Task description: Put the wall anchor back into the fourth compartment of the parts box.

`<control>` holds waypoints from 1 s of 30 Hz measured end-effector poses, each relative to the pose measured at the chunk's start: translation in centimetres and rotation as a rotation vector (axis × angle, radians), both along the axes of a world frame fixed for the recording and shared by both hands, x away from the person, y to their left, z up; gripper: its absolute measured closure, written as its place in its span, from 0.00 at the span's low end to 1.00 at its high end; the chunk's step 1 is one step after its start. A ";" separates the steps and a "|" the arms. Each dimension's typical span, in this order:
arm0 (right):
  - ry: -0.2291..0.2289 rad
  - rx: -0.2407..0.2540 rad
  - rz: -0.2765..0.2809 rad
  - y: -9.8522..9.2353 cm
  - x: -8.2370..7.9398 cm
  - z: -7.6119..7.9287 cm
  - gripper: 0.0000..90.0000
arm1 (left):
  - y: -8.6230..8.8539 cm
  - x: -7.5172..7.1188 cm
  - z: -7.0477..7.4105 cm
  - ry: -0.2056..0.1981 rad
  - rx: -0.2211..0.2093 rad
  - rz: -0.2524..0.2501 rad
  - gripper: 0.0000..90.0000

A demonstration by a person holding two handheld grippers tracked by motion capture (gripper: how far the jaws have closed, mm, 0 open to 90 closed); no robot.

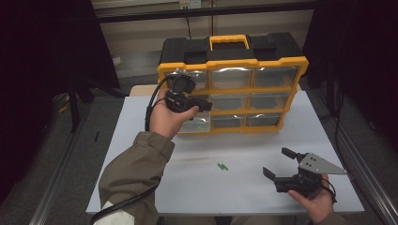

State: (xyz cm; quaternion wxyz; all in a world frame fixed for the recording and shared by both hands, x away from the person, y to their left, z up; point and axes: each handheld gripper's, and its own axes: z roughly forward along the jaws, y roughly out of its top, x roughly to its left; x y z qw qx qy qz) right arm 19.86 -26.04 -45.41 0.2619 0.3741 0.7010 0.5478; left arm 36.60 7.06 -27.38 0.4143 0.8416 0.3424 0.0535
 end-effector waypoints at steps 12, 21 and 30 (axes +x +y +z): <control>0.001 -0.002 0.000 0.0 0.0 0.0 0.04 | -1.2 -0.7 0.0 0.014 -0.026 -0.051 0.94; 0.000 -0.003 0.001 0.0 0.0 0.0 0.04 | -2.2 -1.3 -0.8 0.028 -0.017 -0.089 0.95; 0.002 -0.003 0.001 0.0 0.0 0.0 0.04 | -2.6 -2.2 -2.6 0.032 -0.006 -0.111 0.89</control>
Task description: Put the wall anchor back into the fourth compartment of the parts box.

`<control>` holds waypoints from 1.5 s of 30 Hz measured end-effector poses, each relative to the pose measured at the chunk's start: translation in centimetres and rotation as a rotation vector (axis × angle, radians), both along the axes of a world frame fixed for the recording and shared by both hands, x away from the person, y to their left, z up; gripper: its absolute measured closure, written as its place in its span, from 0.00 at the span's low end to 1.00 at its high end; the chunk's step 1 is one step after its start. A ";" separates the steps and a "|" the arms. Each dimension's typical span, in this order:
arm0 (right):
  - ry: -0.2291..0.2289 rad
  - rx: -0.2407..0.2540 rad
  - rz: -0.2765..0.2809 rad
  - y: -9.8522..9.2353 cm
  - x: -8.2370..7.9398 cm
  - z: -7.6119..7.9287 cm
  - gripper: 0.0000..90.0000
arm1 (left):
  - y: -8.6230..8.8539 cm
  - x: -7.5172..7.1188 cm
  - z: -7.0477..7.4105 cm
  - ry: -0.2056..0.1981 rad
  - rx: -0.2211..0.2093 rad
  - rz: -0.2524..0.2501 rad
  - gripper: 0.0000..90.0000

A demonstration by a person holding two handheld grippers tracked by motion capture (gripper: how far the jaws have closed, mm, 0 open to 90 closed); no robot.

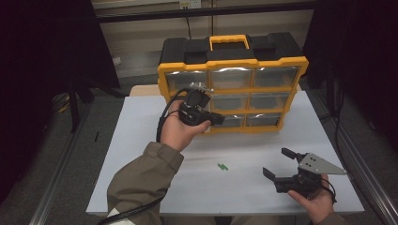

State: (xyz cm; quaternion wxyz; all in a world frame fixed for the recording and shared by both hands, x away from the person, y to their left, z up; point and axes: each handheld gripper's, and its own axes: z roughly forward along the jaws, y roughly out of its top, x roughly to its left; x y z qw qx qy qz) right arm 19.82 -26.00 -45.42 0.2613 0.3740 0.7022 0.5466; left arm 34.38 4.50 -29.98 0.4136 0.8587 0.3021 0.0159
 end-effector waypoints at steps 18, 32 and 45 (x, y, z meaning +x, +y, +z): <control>-0.002 0.000 0.003 0.0 0.0 0.0 0.04 | -0.9 -1.6 -3.4 0.004 0.045 -0.077 0.65; -0.002 0.000 0.004 0.0 0.0 0.0 0.04 | -1.0 -2.3 -5.8 -0.009 0.024 -0.084 0.43; -0.003 0.002 0.004 0.0 0.1 0.0 0.04 | -0.5 -2.9 -7.9 -0.006 0.036 -0.075 0.27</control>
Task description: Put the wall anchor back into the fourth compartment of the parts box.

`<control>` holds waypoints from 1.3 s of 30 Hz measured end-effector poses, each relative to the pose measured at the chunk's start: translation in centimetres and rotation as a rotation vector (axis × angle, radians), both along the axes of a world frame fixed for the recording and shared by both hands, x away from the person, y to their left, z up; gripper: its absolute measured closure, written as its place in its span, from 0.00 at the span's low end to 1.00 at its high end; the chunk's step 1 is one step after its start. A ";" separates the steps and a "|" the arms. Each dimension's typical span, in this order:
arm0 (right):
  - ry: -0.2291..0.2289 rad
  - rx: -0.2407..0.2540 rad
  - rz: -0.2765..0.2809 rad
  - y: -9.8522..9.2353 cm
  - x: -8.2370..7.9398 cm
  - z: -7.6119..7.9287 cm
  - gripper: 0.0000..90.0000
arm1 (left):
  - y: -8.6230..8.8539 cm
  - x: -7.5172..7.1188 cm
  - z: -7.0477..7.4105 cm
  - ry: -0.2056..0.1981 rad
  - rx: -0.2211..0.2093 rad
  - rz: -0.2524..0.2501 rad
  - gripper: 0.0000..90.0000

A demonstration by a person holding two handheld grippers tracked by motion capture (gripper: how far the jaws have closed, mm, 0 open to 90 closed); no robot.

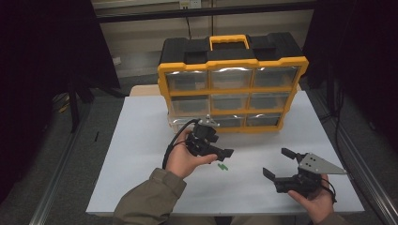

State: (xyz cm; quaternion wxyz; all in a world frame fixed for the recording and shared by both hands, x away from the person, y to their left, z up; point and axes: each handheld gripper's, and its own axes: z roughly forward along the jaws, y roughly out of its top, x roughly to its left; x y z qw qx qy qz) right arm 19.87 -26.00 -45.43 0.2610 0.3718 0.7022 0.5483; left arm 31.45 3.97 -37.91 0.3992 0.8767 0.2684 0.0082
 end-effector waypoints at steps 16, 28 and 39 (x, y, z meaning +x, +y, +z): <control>0.006 -0.003 -0.003 0.0 0.0 0.0 0.04 | 0.1 -0.7 -3.3 -0.017 0.004 0.012 0.19; 0.003 -0.004 -0.003 0.0 0.0 0.0 0.04 | 0.5 -1.0 -5.3 -0.022 0.010 0.023 0.18; 0.001 -0.004 -0.003 0.0 0.0 0.0 0.04 | 0.5 -1.1 -7.1 -0.024 0.041 0.041 0.16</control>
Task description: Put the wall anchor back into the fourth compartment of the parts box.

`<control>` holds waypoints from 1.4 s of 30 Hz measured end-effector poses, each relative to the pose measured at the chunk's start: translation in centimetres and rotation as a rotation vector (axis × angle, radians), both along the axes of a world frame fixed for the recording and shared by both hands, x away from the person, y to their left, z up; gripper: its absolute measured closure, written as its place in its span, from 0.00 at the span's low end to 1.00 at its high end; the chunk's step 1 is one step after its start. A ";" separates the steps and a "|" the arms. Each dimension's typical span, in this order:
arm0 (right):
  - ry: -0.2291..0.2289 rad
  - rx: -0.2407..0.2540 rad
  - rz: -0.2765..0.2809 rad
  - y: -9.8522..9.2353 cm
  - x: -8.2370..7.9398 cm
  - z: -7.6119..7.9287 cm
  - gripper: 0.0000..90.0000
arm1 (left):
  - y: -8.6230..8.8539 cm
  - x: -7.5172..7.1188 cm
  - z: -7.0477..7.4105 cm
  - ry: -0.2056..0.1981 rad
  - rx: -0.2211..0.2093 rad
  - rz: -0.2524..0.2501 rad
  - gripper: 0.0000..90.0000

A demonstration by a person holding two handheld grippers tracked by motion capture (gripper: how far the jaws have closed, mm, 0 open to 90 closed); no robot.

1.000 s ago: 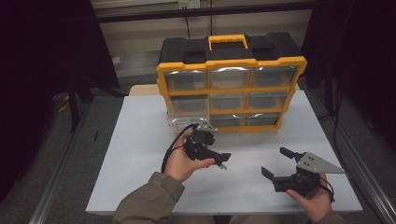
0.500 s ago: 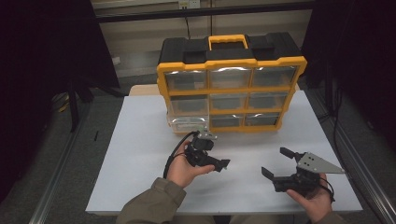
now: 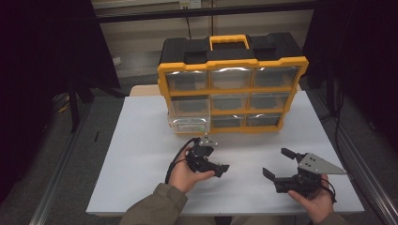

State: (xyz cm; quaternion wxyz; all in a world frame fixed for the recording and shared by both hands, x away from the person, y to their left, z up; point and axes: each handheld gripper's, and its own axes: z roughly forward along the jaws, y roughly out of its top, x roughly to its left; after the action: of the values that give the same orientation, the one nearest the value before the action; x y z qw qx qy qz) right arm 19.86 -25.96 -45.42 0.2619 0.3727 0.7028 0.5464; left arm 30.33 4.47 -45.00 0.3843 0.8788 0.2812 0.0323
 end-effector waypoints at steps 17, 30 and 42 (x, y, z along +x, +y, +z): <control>0.003 0.001 0.001 0.0 0.0 0.0 0.04 | -0.2 0.1 -2.2 -0.009 0.009 0.007 0.32; 0.005 0.000 0.002 0.0 0.0 0.0 0.04 | -0.3 0.4 -2.6 -0.032 0.038 -0.021 0.51; 0.008 -0.002 0.008 0.1 0.1 -0.1 0.04 | -0.5 0.2 -2.8 -0.038 0.041 -0.018 0.59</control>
State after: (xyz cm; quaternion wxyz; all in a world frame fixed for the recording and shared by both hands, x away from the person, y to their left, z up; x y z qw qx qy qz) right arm 19.93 -25.85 -45.52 0.2571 0.3717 0.7061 0.5451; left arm 30.55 3.98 -47.81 0.3719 0.8881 0.2653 0.0512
